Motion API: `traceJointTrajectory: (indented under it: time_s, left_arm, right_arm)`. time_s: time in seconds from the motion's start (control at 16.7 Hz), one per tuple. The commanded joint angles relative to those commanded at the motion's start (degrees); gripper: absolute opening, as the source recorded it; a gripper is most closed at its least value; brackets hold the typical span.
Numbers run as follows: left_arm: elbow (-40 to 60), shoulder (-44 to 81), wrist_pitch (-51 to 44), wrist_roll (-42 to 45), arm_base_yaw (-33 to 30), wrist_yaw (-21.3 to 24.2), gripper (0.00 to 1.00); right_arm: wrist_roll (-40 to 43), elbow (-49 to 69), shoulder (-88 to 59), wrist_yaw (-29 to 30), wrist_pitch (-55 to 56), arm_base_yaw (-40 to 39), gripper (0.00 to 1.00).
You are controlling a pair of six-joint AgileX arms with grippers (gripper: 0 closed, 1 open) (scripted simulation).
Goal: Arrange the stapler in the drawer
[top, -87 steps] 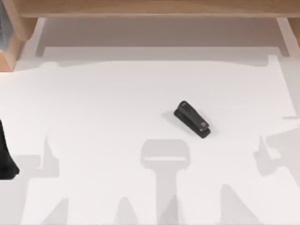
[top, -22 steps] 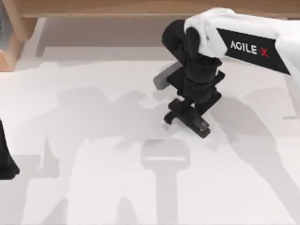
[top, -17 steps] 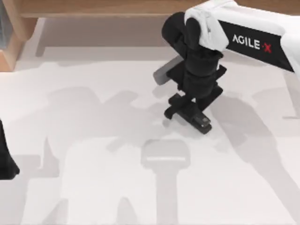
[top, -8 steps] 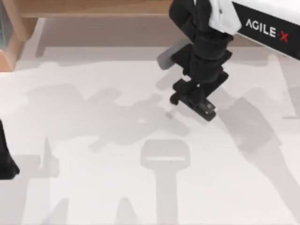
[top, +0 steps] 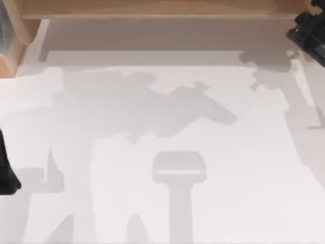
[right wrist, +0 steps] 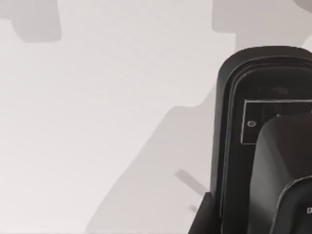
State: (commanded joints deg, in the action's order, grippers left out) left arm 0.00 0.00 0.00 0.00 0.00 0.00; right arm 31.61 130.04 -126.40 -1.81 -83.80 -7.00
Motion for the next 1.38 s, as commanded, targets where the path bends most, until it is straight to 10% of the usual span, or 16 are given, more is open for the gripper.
traceJointTrajectory:
  time_s: [0.54, 1.38]
  left_arm:
    - [0.0, 0.0, 0.0, 0.0, 0.0, 0.0, 1.00]
    - [0.0, 0.0, 0.0, 0.0, 0.0, 0.0, 1.00]
  right_arm:
    - [-3.8, 13.1, -14.8, 2.9, 2.2, 26.7, 0.00]
    - [-14.4, 14.2, -19.2, 3.0, 1.8, 27.8, 0.00]
